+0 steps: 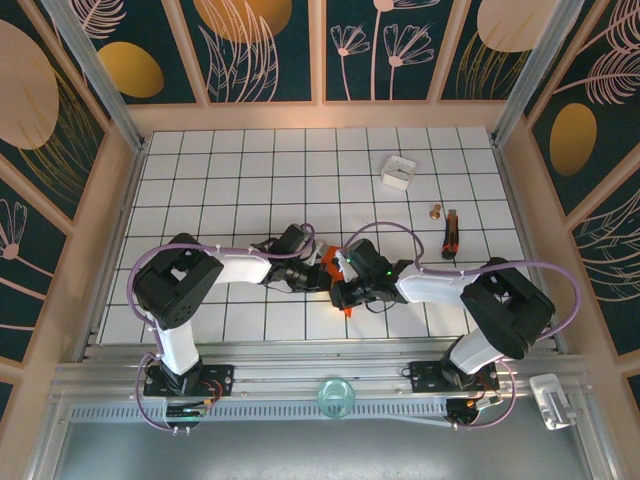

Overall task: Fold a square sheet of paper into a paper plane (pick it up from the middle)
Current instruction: Perform the third fold on the triangle at the bottom-center of the table.

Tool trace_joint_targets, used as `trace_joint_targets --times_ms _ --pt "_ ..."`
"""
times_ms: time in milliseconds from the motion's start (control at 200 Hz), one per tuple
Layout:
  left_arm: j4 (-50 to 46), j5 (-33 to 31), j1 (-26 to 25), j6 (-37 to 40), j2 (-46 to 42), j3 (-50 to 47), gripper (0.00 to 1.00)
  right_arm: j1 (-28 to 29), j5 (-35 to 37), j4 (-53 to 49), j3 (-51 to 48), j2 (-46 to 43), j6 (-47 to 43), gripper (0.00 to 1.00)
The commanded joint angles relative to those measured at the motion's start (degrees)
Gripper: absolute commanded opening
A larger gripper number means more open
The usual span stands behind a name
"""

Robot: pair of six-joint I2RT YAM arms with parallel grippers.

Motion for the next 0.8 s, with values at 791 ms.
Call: trace_joint_targets --times_ms 791 --pt "-9.00 -7.32 -0.12 2.88 4.34 -1.61 0.00 -0.31 1.98 -7.56 -5.91 -2.99 -0.26 0.00"
